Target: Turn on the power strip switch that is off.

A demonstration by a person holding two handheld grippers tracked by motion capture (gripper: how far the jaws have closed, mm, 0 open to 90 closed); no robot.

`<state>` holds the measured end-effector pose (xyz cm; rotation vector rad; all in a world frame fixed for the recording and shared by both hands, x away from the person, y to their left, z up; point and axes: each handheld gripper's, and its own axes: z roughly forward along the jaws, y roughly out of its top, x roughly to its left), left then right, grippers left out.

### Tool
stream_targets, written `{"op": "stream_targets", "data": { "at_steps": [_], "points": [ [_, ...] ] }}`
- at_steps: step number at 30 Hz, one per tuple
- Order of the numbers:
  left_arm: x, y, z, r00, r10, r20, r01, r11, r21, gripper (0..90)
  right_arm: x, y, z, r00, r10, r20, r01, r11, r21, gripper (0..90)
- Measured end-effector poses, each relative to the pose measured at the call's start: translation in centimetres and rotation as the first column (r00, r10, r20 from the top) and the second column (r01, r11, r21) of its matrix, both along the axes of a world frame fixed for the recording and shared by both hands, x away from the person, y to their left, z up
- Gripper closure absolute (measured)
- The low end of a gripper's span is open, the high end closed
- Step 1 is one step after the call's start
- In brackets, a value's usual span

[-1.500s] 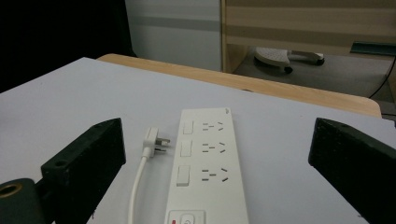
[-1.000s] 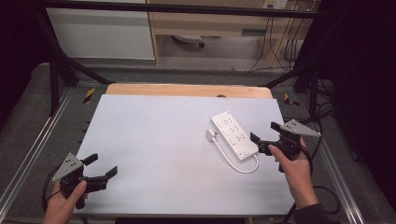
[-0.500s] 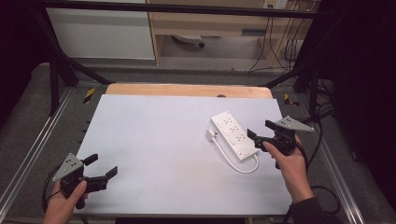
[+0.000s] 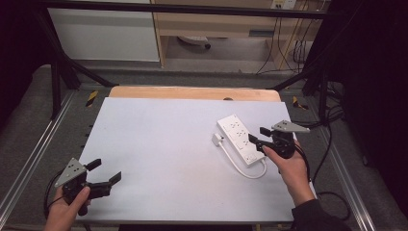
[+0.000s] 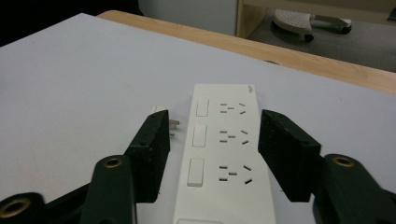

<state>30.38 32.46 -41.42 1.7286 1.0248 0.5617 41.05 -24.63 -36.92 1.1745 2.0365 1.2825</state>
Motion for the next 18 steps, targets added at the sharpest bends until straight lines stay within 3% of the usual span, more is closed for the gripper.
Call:
{"op": "stream_targets", "data": {
  "at_steps": [7,18],
  "points": [
    [0.0,0.0,0.0,1.0000,-0.004,0.001,0.004,1.0000,0.002,6.5,0.5,1.0,-1.1,0.9998,-0.004,-0.020,0.004,0.9996,-0.028,59.4],
    [0.0,0.0,0.0,1.0000,-0.007,0.000,0.007,0.9999,0.007,6.5,1.5,2.1,-2.3,0.9984,-0.003,-0.056,-0.001,0.9975,-0.071,69.5]
  ]
}}
